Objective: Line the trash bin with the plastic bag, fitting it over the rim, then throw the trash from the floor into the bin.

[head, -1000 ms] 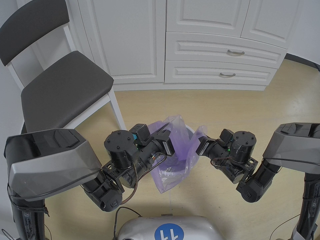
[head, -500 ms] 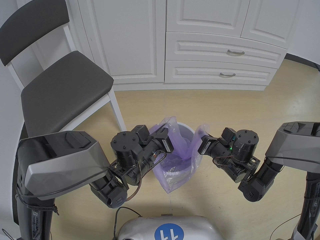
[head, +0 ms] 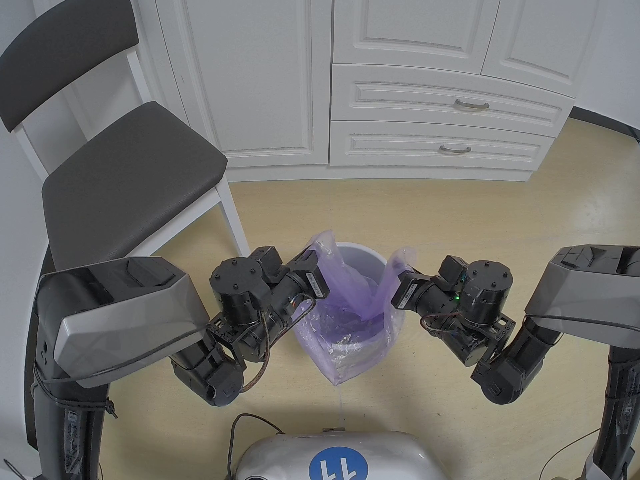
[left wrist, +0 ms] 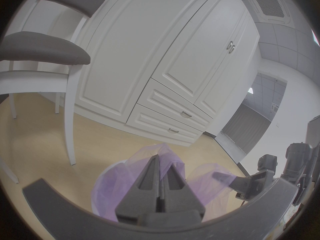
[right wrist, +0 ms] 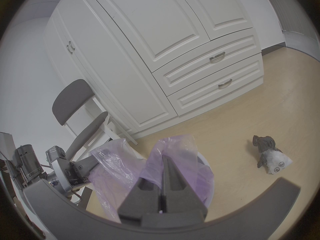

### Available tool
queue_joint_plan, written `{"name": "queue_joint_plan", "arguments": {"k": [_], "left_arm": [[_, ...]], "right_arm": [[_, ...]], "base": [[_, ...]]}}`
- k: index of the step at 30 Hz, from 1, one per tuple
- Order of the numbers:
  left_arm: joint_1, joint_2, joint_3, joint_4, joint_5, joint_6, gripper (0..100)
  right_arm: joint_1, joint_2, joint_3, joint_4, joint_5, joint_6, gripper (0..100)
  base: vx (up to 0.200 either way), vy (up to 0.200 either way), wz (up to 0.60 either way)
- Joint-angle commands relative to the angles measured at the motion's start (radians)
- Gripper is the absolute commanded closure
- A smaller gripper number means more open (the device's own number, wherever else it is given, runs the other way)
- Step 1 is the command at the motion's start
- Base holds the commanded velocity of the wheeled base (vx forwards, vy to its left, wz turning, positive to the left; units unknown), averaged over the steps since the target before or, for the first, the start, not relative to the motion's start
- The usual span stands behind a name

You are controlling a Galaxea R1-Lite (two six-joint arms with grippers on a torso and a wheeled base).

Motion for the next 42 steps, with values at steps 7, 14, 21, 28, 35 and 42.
{"name": "queue_joint_plan", "arguments": {"k": [7, 14, 21, 28, 35, 42], "left_arm": [[0.056, 0.010, 0.003, 0.001, -0.039, -0.010, 100], [0.085, 0.007, 0.005, 0.001, -0.057, -0.010, 100], [0.039, 0.007, 0.005, -0.002, -0.045, -0.013, 100], [-0.004, 0.008, 0.002, -0.002, -0.014, -0.013, 100], [0.018, 0.037, -0.034, 0.005, -0.003, -0.013, 100], [0.096, 0.022, -0.053, 0.010, -0.015, -0.016, 100]], "right_arm": [[0.074, 0.069, -0.065, 0.010, -0.100, 0.010, 100], [0.090, 0.061, -0.065, 0.007, -0.104, 0.010, 100], [0.024, 0.008, -0.059, 0.059, -0.100, 0.005, 100], [-0.027, -0.009, -0.063, 0.139, -0.092, -0.001, 100], [-0.013, 0.014, -0.079, 0.151, -0.090, 0.008, 100], [0.050, 0.054, -0.125, 0.148, -0.104, 0.096, 100]], "base": [[0.000, 0.000, 0.00], [0.000, 0.000, 0.00], [0.000, 0.000, 0.00], [0.000, 0.000, 0.00], [0.000, 0.000, 0.00], [0.000, 0.000, 0.00]]}}
